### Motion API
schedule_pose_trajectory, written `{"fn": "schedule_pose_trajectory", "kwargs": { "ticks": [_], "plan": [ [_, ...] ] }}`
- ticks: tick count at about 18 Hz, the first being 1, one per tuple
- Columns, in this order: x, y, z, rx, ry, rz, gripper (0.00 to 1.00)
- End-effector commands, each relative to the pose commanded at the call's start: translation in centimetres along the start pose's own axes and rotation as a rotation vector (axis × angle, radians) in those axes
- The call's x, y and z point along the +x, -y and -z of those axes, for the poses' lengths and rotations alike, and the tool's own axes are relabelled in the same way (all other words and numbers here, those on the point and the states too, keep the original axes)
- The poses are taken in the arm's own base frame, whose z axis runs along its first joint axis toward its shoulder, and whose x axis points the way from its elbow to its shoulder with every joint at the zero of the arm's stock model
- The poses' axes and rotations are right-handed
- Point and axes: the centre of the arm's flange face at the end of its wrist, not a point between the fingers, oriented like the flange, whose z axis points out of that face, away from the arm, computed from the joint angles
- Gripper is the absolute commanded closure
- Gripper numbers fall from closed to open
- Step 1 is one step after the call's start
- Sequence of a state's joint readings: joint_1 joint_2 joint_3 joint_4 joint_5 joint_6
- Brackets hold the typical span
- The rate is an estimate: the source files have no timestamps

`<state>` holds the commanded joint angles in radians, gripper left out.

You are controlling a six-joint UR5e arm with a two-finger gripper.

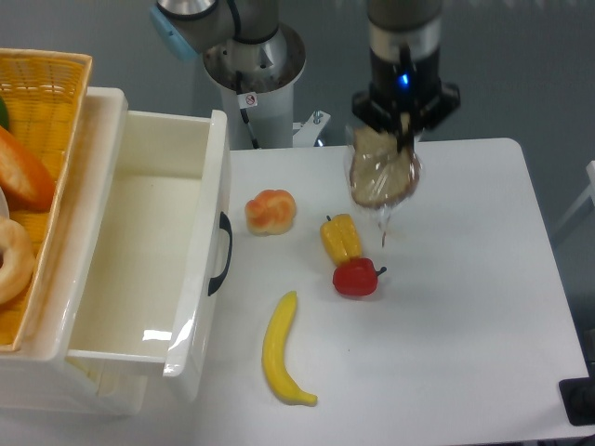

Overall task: Place the toast in the upper white drawer
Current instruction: 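Lift the bagged toast upward with the gripper off the table, then carry the bagged toast over to the open white drawer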

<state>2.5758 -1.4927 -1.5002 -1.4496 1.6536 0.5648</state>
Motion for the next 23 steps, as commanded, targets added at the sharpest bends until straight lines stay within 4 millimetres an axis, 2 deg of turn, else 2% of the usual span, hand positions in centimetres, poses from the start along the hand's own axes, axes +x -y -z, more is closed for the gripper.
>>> {"fn": "schedule_pose_trajectory", "kwargs": {
  "ticks": [4,7,13,21,23],
  "plan": [
    [3.2,0.1,2.6,0.053,0.005,0.014,0.92],
    [6.0,0.6,3.4,0.070,-0.004,-0.036,0.92],
    [10.3,2.9,1.7,0.058,-0.043,-0.126,0.91],
    [15.2,4.6,0.5,0.054,-0.070,-0.139,0.91],
    [15.9,4.9,0.1,0.051,-0.074,-0.141,0.91]
  ]
}}
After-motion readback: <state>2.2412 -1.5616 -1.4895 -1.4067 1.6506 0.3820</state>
